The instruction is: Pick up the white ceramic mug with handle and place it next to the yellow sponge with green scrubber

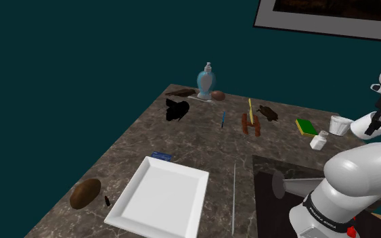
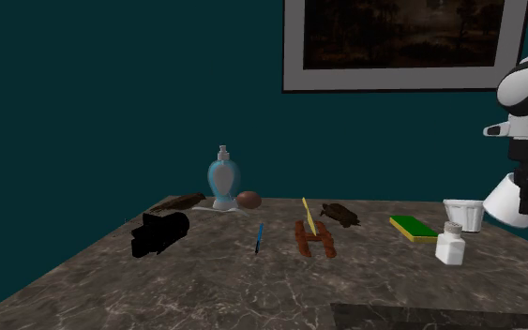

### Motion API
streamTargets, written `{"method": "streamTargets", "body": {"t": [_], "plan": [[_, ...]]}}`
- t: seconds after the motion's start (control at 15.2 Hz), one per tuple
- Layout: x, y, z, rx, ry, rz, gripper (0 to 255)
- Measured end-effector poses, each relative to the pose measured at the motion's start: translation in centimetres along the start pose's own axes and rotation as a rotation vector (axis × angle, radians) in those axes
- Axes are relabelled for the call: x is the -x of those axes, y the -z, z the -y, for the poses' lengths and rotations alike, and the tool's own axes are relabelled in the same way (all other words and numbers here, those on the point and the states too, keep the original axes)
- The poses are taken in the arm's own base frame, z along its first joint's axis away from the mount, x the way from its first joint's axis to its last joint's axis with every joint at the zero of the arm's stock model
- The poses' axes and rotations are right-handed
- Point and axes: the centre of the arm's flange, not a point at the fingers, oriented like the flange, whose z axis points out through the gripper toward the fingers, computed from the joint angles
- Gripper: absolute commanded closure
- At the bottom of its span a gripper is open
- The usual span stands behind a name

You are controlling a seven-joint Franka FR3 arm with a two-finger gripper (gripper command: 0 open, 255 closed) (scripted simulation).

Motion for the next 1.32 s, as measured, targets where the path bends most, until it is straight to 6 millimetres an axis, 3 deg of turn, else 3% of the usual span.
{"method": "streamTargets", "body": {"t": [0.46, 0.92, 0.99, 1.32], "plan": [[-0.6, -4.1, 0.4, -0.014, 0.009, 0.004, 255], [-0.6, -4.6, 0.5, -0.014, 0.010, 0.003, 255], [-0.6, -4.6, 0.5, -0.014, 0.010, 0.003, 0], [-0.6, -4.7, 0.5, -0.014, 0.009, 0.004, 0]]}}
